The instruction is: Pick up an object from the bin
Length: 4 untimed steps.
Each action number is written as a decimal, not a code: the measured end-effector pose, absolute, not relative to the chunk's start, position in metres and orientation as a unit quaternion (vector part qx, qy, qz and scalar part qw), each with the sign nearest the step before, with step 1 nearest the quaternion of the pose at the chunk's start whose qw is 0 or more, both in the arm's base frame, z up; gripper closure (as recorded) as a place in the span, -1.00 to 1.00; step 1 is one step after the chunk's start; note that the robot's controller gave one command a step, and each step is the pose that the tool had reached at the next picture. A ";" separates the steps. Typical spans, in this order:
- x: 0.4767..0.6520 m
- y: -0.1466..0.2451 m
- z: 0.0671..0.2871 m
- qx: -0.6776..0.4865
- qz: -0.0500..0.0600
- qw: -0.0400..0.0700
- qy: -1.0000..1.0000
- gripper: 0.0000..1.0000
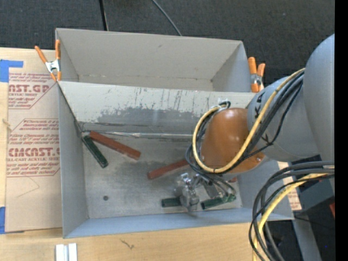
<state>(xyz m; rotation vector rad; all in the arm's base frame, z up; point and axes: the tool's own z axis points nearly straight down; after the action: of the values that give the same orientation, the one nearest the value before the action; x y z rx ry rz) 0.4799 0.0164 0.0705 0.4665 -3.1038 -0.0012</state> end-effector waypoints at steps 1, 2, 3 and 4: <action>0.485 0.017 0.072 0.148 0.000 -0.008 -0.989 -1.00; 0.481 0.017 0.071 0.149 0.000 -0.001 -0.989 1.00; 0.485 0.017 0.072 0.148 0.000 -0.008 -0.989 -1.00; 0.481 0.017 0.071 0.149 0.000 -0.002 -0.989 1.00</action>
Offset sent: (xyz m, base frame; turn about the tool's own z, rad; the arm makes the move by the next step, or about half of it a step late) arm 0.0000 0.0000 0.0000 0.0000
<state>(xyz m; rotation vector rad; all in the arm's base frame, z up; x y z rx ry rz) 0.4814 0.0168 0.0707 0.4680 -3.1100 -0.0010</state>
